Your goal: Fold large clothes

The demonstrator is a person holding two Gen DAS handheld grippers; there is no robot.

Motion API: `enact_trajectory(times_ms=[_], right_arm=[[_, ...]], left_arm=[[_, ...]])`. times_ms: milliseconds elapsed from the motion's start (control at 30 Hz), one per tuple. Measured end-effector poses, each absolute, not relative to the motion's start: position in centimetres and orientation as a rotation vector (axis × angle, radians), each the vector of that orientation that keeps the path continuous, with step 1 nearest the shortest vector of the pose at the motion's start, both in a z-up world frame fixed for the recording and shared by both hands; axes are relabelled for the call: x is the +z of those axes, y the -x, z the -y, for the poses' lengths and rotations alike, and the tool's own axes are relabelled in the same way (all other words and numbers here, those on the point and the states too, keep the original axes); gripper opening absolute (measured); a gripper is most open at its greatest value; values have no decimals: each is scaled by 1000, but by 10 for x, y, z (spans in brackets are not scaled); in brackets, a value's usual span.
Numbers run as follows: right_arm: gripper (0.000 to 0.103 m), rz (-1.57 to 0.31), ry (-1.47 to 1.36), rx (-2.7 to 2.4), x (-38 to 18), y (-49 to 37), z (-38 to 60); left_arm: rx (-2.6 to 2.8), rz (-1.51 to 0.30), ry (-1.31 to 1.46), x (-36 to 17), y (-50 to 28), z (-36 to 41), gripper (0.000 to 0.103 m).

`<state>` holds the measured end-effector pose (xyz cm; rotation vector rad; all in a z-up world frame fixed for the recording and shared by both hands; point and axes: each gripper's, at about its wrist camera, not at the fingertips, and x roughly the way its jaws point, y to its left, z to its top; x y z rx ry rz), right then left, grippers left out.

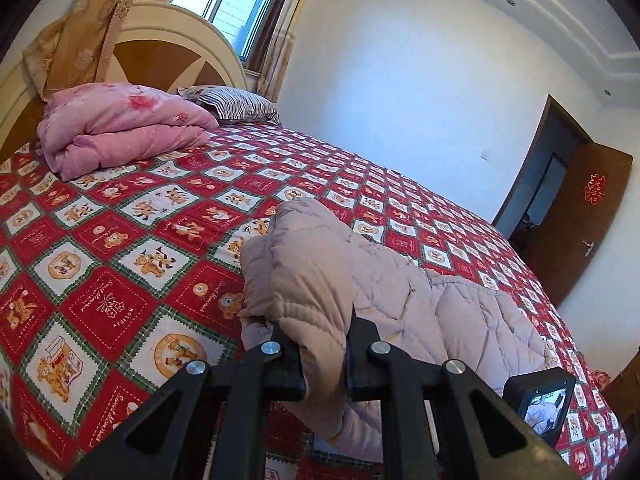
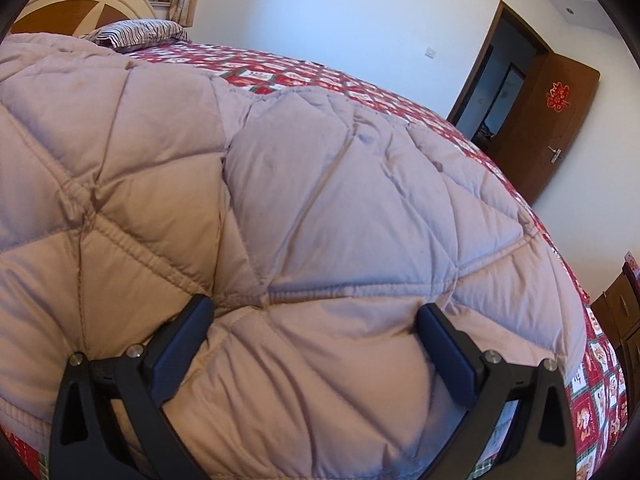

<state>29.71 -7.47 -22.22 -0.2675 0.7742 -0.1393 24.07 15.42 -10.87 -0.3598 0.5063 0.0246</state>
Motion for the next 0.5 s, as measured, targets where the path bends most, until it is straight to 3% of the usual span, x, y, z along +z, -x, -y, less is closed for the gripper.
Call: enact_trajectory(times_ms=[500], right_arm=[[103, -825, 144, -4, -193, -295, 125]], left_arm=[[-56, -436, 180, -52, -235, -88, 12]])
